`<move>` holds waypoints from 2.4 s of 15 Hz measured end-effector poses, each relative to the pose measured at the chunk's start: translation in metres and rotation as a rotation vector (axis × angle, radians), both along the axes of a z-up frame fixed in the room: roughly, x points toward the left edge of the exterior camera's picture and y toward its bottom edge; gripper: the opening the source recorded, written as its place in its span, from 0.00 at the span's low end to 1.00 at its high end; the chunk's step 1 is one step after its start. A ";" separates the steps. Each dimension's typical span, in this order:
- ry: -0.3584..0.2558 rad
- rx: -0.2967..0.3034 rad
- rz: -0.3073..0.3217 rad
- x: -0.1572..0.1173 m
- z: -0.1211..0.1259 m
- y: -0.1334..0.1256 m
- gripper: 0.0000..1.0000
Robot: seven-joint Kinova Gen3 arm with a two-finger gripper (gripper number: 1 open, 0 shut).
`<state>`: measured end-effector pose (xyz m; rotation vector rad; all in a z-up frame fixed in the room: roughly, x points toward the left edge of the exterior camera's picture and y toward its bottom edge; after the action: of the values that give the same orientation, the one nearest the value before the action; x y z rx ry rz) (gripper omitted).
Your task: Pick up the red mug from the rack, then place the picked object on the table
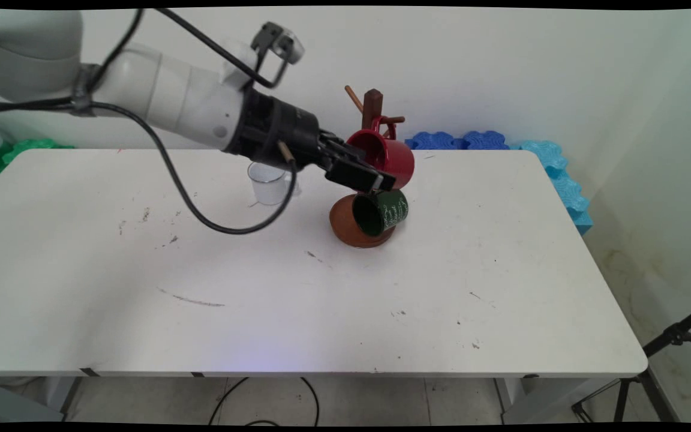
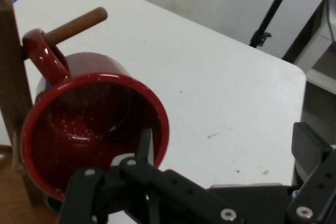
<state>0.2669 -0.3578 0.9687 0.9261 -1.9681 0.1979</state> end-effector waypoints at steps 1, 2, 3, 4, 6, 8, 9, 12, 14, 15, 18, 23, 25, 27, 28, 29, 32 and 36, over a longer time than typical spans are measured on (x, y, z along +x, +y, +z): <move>-0.005 0.000 0.003 -0.002 -0.002 -0.001 1.00; -0.013 0.000 0.008 -0.005 -0.005 -0.003 1.00; -0.023 0.000 0.014 -0.007 -0.008 -0.006 1.00; -0.031 0.000 0.019 -0.010 -0.012 -0.008 1.00; -0.044 -0.005 0.028 -0.015 -0.018 -0.013 1.00; -0.050 -0.011 0.037 -0.021 -0.024 -0.018 1.00; -0.053 -0.012 0.042 -0.024 -0.027 -0.020 1.00; -0.062 -0.015 0.055 -0.030 -0.035 -0.026 1.00; -0.067 -0.015 0.060 -0.033 -0.039 -0.029 1.00; -0.069 -0.016 0.062 -0.034 -0.041 -0.030 1.00; -0.078 -0.024 0.071 -0.037 -0.046 -0.034 1.00; -0.088 -0.037 0.089 -0.039 -0.050 -0.039 0.00; -0.090 -0.039 0.091 -0.038 -0.051 -0.039 0.00; -0.090 -0.039 0.092 -0.037 -0.050 -0.037 0.00; -0.087 -0.038 0.090 -0.038 -0.048 -0.036 0.00; -0.084 -0.038 0.088 -0.038 -0.046 -0.035 0.00; -0.064 -0.041 0.079 -0.039 -0.036 -0.030 0.00; -0.019 -0.047 0.058 -0.040 -0.014 -0.020 0.00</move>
<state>0.2268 -0.3777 0.9544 0.9542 -1.9470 0.2862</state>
